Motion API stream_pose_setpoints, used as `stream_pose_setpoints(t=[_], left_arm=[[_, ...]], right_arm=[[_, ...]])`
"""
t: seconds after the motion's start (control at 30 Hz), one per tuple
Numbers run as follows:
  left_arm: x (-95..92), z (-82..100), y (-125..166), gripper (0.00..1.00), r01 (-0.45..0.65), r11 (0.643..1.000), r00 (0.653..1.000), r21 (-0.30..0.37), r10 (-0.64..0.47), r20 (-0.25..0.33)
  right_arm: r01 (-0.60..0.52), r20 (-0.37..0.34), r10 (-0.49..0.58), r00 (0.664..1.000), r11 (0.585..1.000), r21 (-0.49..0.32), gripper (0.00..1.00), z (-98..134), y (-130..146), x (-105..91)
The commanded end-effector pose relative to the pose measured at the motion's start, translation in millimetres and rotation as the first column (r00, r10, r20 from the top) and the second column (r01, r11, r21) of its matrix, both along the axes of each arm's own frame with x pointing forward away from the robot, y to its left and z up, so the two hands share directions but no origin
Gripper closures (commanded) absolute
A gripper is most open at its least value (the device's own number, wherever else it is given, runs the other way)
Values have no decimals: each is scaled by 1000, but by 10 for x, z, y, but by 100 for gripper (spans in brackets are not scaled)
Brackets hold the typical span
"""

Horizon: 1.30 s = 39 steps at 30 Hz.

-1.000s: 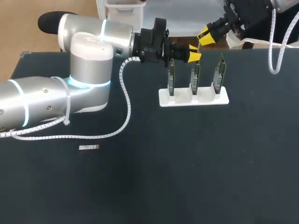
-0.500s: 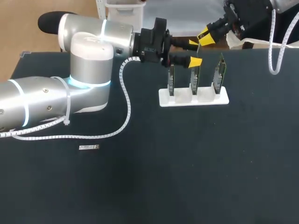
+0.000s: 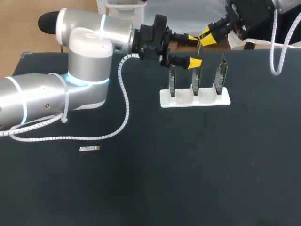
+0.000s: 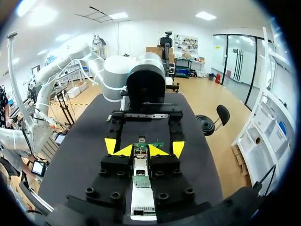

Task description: Pick up the optical module with the left hand, and insert it into the network port with the right hand.

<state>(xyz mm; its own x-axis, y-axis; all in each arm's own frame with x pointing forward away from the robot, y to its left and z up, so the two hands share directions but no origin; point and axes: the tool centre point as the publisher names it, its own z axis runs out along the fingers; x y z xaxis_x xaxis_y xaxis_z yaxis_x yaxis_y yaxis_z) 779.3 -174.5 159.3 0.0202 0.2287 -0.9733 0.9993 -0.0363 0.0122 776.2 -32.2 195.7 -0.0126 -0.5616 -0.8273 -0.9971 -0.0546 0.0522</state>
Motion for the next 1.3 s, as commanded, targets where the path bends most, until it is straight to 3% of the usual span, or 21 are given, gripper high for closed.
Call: stream_pose_setpoints(t=[0.03,0.37,0.57,0.93,1.3], left_arm=[[5,51,90,0,-9,1000,1000,26,9,-1],[-2,140,198,0,-7,994,1000,111,4,31],[-11,182,158,0,43,974,997,223,-57,57],[-80,105,166,0,32,959,999,280,-33,-3],[-108,67,230,0,18,942,1000,335,-14,-15]], right_arm=[[2,5,-2,1000,1000,-3,100,-1,-9,-7],[4,5,-4,1000,1000,-1,100,-6,-12,22],[2,5,-2,1000,1000,0,100,-11,-7,33],[3,2,-3,1000,1000,1,100,-20,-14,39],[-3,1,3,1000,1000,-2,100,-21,-13,36]])
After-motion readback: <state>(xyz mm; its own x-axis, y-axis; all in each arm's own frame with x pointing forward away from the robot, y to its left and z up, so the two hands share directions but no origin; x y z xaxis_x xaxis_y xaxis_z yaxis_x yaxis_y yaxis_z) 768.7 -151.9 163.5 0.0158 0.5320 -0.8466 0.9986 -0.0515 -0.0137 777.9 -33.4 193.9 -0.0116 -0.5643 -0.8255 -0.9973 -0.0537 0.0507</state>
